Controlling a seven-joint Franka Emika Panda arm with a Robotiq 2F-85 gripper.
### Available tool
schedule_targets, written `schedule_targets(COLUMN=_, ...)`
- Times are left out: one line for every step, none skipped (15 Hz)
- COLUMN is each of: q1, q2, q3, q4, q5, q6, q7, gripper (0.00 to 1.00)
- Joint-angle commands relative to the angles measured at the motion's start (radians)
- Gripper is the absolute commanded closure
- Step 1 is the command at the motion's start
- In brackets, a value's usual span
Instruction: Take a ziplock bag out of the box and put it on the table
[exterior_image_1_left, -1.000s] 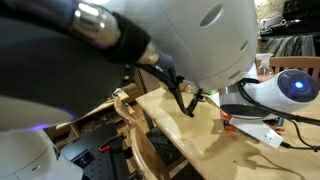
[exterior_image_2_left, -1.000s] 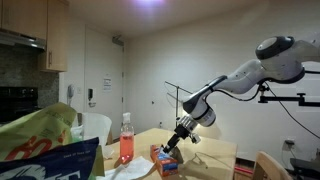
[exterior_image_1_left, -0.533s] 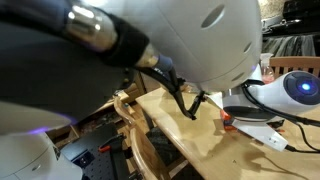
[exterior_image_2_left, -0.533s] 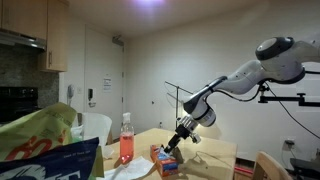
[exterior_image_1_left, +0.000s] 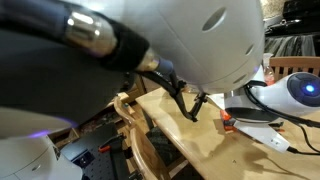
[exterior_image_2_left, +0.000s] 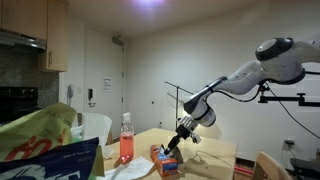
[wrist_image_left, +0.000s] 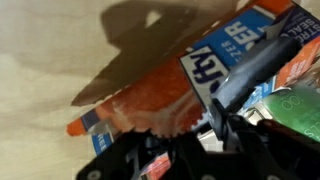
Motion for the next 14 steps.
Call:
schedule_targets(q1=0.006, q2=0.006, q3=-0.004, q4=0.031, q5=0.008, q6=-0.043, q7=0.000, gripper=0.96)
schedule_targets(q1=0.003, q2=0.008, q3=-0.002, q4=0.034, q5=0.009, q6=-0.046, q7=-0.003, gripper=1.00)
schedule_targets(q1=0.003, q2=0.007, q3=-0.002, q4=0.034, q5=0.010, q6=-0.045, q7=-0.003, gripper=1.00)
schedule_targets(q1=0.002, q2=0.009, q3=-0.002, q4=0.034, q5=0.011, q6=-0.046, q7=-0.004, gripper=1.00)
schedule_targets(q1=0.002, q2=0.009, q3=-0.001, q4=0.034, q5=0.011, q6=-0.046, q7=-0.006, gripper=1.00)
schedule_targets(q1=0.003, q2=0.008, q3=-0.001, q4=0.033, q5=0.010, q6=-0.042, q7=-0.007, gripper=1.00)
schedule_targets(q1=0.002, q2=0.008, q3=-0.001, q4=0.032, q5=0.010, q6=-0.043, q7=-0.007, gripper=1.00)
schedule_targets(q1=0.001, q2=0.008, q3=0.000, q4=0.030, q5=0.009, q6=-0.041, q7=-0.010, gripper=1.00)
schedule_targets(q1=0.002, q2=0.007, q3=0.000, q4=0.028, q5=0.009, q6=-0.041, q7=-0.009, gripper=1.00)
schedule_targets(q1=0.005, q2=0.005, q3=-0.003, q4=0.028, q5=0.008, q6=-0.044, q7=-0.006, gripper=0.74)
schedule_targets(q1=0.007, q2=0.003, q3=-0.006, q4=0.028, q5=0.007, q6=-0.045, q7=-0.006, gripper=0.73)
schedule_targets(q1=0.010, q2=0.003, q3=-0.008, q4=0.031, q5=0.004, q6=-0.051, q7=-0.007, gripper=0.66)
schedule_targets(q1=0.011, q2=0.003, q3=-0.008, q4=0.034, q5=0.003, q6=-0.058, q7=-0.008, gripper=0.60)
schedule_targets(q1=0.013, q2=0.003, q3=-0.009, q4=0.035, q5=0.004, q6=-0.062, q7=-0.008, gripper=0.51)
